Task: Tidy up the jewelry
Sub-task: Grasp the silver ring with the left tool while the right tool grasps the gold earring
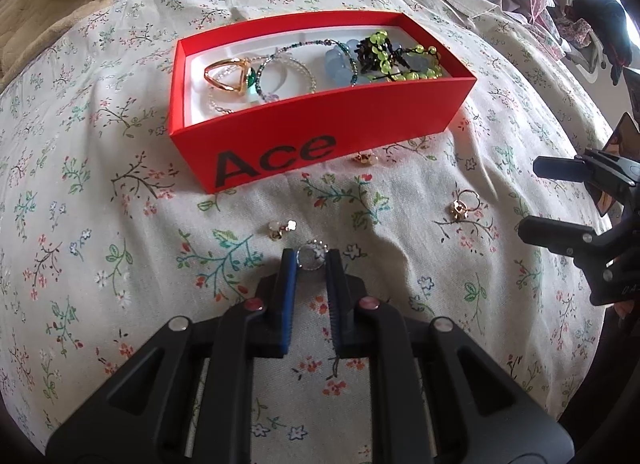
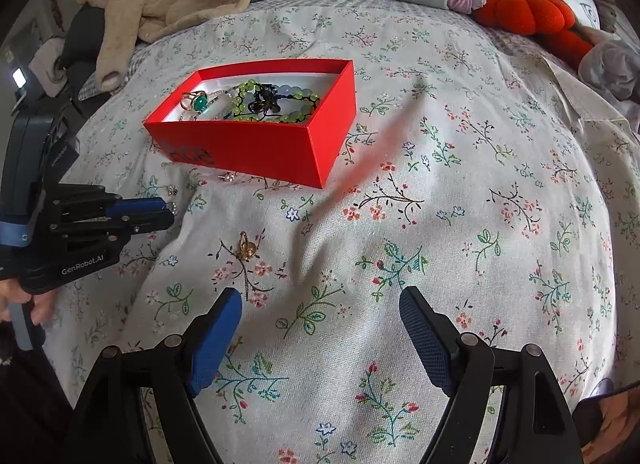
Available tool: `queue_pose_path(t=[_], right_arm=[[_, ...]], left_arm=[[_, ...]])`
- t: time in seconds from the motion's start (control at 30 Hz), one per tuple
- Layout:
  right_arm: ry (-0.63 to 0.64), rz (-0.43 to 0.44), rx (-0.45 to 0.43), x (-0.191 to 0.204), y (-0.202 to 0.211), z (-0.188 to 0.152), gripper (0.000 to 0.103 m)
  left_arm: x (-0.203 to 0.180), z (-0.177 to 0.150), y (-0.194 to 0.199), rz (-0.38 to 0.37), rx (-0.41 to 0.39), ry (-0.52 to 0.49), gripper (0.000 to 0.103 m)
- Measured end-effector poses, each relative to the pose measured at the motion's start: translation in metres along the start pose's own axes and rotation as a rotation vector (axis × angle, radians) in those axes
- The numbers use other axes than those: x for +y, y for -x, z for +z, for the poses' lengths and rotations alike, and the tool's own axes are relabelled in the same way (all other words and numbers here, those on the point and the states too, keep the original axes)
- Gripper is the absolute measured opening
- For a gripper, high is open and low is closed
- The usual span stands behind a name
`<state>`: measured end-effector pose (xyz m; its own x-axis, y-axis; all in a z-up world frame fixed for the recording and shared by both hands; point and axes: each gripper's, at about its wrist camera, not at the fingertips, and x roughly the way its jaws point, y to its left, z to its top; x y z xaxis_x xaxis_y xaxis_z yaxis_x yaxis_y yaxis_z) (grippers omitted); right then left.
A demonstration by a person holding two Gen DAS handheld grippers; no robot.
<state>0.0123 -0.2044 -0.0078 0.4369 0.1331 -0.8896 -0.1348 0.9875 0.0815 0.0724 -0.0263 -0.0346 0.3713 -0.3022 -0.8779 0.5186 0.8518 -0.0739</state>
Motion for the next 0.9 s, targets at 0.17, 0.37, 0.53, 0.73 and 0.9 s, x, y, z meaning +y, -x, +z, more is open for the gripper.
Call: queue_pose_path(t=[0.17,0.37,0.53,0.73,0.9], right_arm=[[0.017,0.007,0.008,0.011,-0.008,0.006,0.082],[0.046,0.008,0.027,0.028,-0.02,0.016,0.082],[0.065,0.019,0.054,0.038,-0.033,0.024,0.072],[0.062,0.009,0.068,0.042,-0.04,0.03,0.054],[0.092,0.019,0.085,0.047,-0.042,0.031,0.02]], left_arm=[[0.003,-0.005,0.011,-0.002,-0.013,0.006,0.016],[0.006,-0.008,0.018,-0.004,-0.015,0.018,0.016],[0.008,-0.009,0.02,-0.005,-0.012,0.023,0.016],[0.012,-0.008,0.022,-0.008,-0.013,0.033,0.016],[0.012,-0.008,0.022,-0.005,-0.012,0.037,0.016]])
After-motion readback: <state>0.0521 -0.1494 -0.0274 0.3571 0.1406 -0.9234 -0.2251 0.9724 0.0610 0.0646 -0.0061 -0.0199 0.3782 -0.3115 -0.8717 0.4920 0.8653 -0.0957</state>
